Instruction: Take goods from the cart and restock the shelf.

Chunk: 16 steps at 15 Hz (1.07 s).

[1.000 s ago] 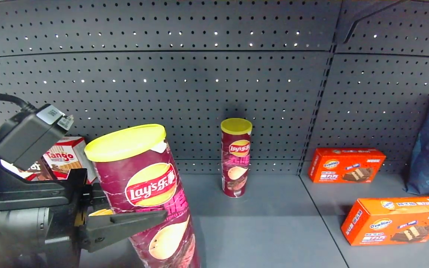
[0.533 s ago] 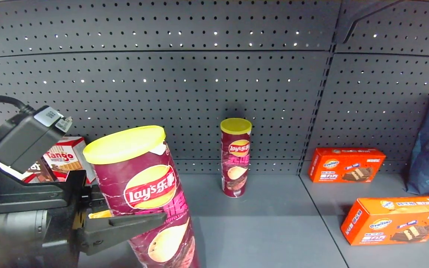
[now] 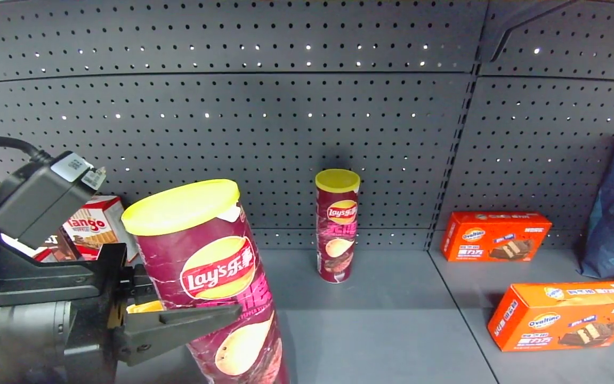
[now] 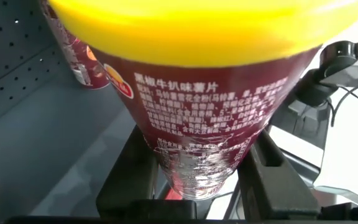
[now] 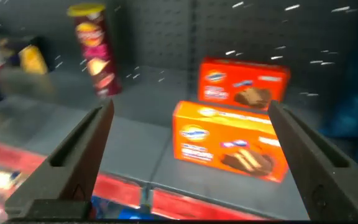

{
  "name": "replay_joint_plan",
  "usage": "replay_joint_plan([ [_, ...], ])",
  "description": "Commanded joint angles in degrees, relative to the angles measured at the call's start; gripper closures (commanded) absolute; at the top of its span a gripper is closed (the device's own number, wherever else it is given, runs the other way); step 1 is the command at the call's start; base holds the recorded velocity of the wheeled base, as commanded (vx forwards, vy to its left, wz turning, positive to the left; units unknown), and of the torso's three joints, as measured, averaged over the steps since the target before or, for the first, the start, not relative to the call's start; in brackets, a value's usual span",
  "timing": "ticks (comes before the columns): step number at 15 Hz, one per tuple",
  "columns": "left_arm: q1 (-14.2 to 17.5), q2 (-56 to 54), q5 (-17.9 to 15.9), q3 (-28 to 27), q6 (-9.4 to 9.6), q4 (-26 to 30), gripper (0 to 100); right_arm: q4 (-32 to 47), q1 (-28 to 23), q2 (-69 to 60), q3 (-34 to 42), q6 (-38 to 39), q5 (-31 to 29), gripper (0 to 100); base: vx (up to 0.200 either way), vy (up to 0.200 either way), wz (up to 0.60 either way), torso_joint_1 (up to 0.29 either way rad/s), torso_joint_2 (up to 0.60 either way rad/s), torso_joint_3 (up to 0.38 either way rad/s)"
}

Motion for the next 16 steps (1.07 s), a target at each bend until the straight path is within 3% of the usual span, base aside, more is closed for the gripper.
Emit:
replay_joint_plan([
  [1,-0.04,0.31,-0.03,-0.03,-0.01,0.01,100,-0.05,3.78,10.31,-2.76,-0.45,0.96,0,0.000,0.000,0.00,0.000,0.00,0.000],
  [4,-0.13,1.54,0.06,-0.47,-0.01,0.01,100,-0.31,4.92,19.01,-6.45,-2.38,0.69,0,0.000,0.000,0.00,0.000,0.00,0.000],
  [8,-0.13,3.13,-0.03,-1.18,-0.01,-0.17,100,-8.66,14.68,31.22,-9.00,-3.88,0.25,0,0.000,0.000,0.00,0.000,0.00,0.000],
  [13,0.04,4.27,-0.12,-1.79,-0.01,-0.34,100,-11.47,17.32,43.97,-15.33,-4.14,0.25,0,0.000,0.000,0.00,0.000,0.00,0.000],
  [16,0.13,4.53,-0.29,-1.97,-0.01,-0.43,100,-23.78,17.49,53.55,-16.21,-7.92,3.94,0,0.000,0.000,0.00,0.000,0.00,0.000],
])
